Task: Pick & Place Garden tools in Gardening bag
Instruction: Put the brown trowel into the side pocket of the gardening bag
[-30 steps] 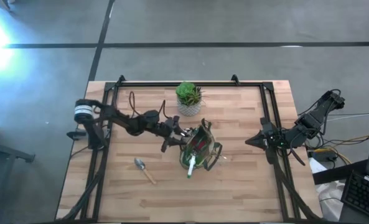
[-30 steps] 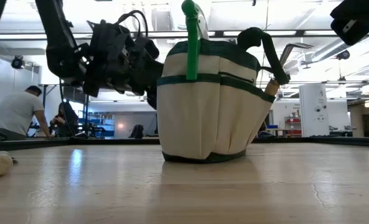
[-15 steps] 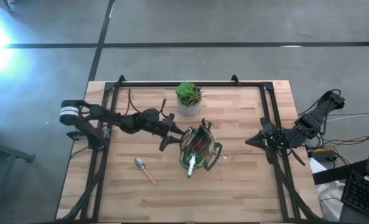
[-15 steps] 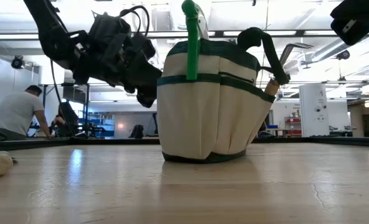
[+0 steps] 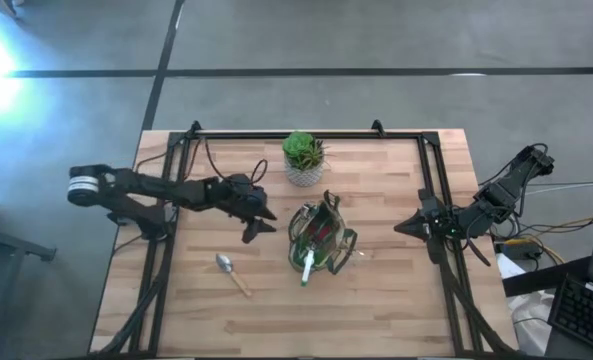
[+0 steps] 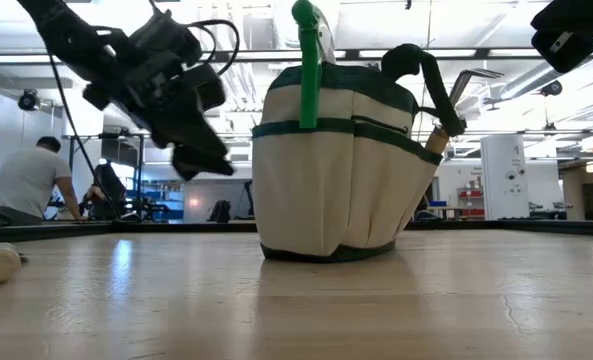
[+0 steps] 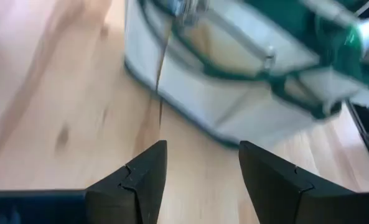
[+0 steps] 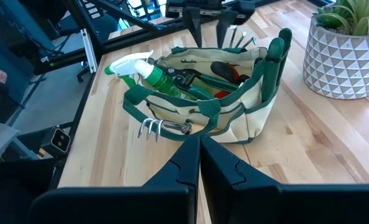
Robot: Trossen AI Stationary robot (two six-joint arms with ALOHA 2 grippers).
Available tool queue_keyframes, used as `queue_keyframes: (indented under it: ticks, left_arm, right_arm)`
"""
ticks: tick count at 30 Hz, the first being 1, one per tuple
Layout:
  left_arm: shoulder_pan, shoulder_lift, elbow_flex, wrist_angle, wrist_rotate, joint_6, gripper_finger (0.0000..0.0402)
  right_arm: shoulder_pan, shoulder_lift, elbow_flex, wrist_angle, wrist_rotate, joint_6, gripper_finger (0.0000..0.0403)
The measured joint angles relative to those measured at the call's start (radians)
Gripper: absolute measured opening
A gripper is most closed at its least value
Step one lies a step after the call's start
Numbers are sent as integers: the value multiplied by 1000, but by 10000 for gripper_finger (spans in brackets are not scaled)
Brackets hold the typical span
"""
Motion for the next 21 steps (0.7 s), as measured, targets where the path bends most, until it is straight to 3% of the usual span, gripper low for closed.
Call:
queue_keyframes:
  ticks: [8,15,21]
  left_arm:
    - [-7,-118,0,-364,0,-84,202]
    - [-7,-141,0,-533,18,-144,202]
    - [-68,-141,0,-624,47,40,202]
  right_arm:
    - [0,0,0,0,0,0,8]
    - [0,0,0,0,0,0,8]
    - [0,0,0,0,0,0,8]
